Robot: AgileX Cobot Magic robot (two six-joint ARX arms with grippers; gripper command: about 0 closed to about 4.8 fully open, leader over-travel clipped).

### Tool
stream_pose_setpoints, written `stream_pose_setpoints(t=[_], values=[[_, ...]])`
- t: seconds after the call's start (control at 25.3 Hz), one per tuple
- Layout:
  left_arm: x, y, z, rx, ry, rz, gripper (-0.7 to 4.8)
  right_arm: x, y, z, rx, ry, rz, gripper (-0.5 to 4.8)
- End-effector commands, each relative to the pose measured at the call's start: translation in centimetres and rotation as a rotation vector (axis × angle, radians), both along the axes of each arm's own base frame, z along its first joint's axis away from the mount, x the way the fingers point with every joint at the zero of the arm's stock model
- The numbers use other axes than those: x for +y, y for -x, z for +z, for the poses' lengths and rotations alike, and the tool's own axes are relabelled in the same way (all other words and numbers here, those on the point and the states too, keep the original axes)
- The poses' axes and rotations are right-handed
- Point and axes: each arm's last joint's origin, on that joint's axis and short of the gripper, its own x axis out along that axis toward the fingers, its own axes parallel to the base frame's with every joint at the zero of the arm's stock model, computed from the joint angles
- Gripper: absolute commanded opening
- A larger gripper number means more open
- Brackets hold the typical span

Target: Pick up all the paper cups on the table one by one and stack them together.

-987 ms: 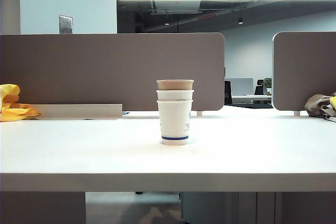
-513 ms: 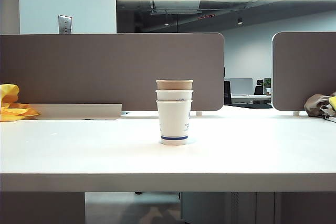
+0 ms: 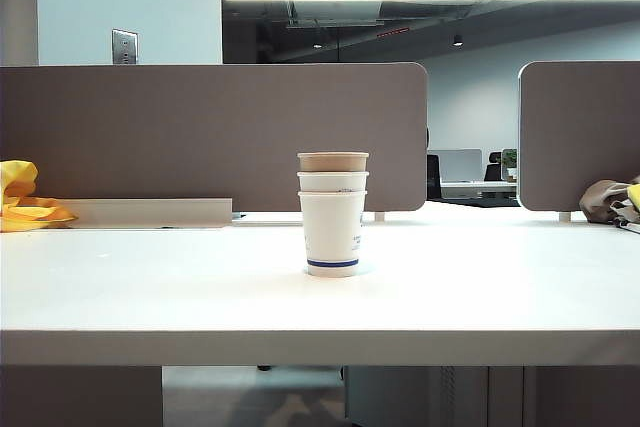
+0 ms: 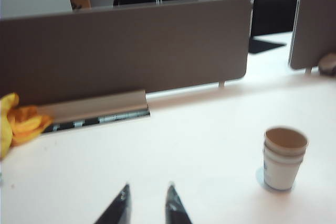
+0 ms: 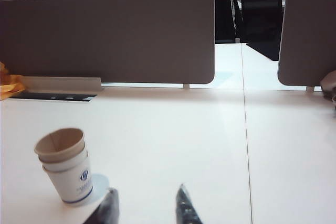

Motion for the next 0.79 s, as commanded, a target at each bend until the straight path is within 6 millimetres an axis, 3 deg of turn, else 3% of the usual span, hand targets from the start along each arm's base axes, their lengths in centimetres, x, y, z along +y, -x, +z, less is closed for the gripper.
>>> stream_pose_setpoints(t=[0.04, 0.39, 0.79], values=[[-0.3, -0.5, -1.5, -0.020, 0.032, 0.005, 0.89, 0.0, 0.1, -1.2, -0.015, 0.000, -0.009, 1.44], [-1.2, -2.1, -5.0, 0.049, 0.032, 0.013, 0.89, -0.2, 0.0, -2.2, -0.007, -0.002, -0.057, 1.45], [-1.2, -2.5, -5.1, 0.000, 0.062, 0.102, 0.89, -0.2, -0.2, -2.9, 0.009, -0.003, -0.070, 1.48]])
